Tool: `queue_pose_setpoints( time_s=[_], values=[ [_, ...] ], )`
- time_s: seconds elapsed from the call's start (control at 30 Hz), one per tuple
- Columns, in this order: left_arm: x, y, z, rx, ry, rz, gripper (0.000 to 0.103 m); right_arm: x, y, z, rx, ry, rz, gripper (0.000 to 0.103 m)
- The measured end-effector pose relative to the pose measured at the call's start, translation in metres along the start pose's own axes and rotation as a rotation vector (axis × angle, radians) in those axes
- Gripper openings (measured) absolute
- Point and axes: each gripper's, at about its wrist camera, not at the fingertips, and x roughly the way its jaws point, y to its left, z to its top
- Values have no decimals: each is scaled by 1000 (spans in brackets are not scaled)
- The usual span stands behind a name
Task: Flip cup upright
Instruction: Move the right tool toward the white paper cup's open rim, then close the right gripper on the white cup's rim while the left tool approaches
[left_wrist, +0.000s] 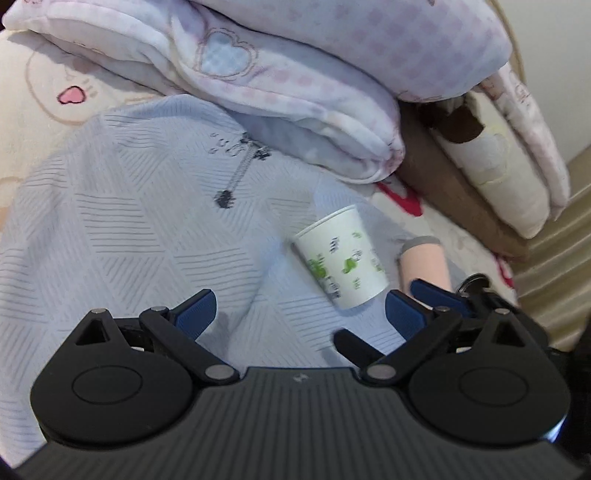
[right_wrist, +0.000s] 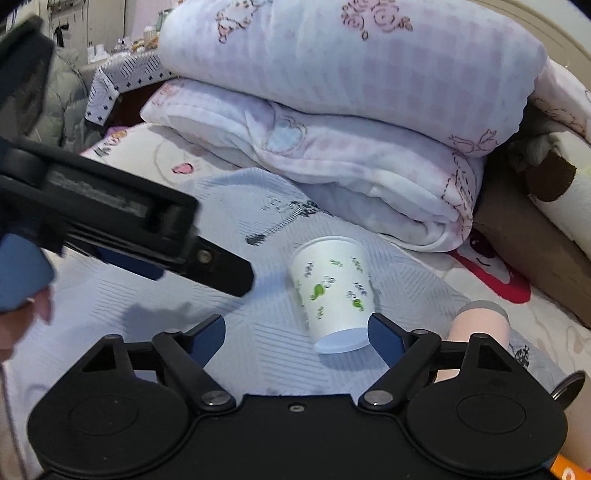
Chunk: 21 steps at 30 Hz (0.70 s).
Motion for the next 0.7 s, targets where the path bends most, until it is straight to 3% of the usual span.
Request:
queue_pose_setpoints(
  time_s=[0.2, 0.47, 0.6, 0.7],
  values=[
    [-1, -3, -1, -1, -10, -55, 99, 29, -8, -1, -22, 25, -49, 87],
    [5, 10, 0, -54, -2, -44, 99, 48, -15, -6, -27, 34, -54, 79],
    [13, 20, 2, -100, 8, -39, 98, 50, -18, -4, -20, 36, -49, 63],
    [21, 21, 3, -114, 16, -44, 95, 48, -19, -5, 11, 28, -35, 62]
  ],
)
